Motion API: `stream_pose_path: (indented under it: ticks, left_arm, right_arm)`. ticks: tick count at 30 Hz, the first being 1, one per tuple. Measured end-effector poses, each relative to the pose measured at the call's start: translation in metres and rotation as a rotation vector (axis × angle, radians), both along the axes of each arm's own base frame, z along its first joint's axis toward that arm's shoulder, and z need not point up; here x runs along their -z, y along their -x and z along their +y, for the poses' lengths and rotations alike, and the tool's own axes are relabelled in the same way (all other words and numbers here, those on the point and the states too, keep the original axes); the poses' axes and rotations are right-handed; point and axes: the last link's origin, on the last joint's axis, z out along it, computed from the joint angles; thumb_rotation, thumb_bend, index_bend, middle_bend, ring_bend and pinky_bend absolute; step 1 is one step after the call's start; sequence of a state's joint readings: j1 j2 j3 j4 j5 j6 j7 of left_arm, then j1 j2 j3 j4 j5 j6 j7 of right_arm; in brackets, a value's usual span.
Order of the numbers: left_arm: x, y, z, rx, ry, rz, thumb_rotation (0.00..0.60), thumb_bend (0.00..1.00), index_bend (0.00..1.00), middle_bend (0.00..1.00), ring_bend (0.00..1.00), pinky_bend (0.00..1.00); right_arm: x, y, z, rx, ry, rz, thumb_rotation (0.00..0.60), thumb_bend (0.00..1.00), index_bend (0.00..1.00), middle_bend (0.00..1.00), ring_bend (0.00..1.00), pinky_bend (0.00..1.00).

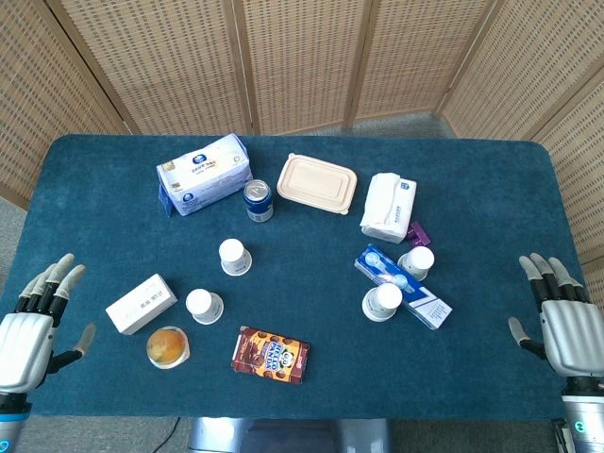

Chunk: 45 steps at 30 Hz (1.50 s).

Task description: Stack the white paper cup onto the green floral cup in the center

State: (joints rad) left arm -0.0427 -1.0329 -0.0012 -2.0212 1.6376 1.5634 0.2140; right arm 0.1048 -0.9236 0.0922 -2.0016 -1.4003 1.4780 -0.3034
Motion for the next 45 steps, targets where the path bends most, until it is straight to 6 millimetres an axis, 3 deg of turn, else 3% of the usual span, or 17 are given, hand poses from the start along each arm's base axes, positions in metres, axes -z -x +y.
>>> stream_pose_path:
  ticks: [23,31,35,45]
  left_arm:
    - [-0.001,-0.013,-0.001,0.066,0.033,-0.056,0.6,0.43,0.03,0.02,0.0,0.11]
    - [-0.003,-0.014,-0.004,0.075,0.038,-0.073,0.6,0.44,0.03,0.02,0.0,0.11]
    - [-0.003,-0.017,-0.006,0.086,0.048,-0.087,0.6,0.44,0.03,0.02,0.0,0.11]
    - [-0.004,-0.021,-0.008,0.099,0.061,-0.093,0.6,0.44,0.03,0.02,0.0,0.11]
  right_arm:
    - [0.002,-0.002,-0.014,-0.083,-0.059,-0.078,0.6,0.37,0.0,0.07,0.0,0.22]
    - [0.008,-0.002,-0.038,-0.165,-0.163,-0.142,0.6,0.38,0.0,0.03,0.0,0.24]
    - [0.013,-0.002,-0.054,-0.204,-0.195,-0.144,0.6,0.39,0.0,0.04,0.0,0.3]
    - [0.037,-0.004,-0.082,-0.235,-0.273,-0.147,0.6,0.39,0.0,0.05,0.0,0.33]
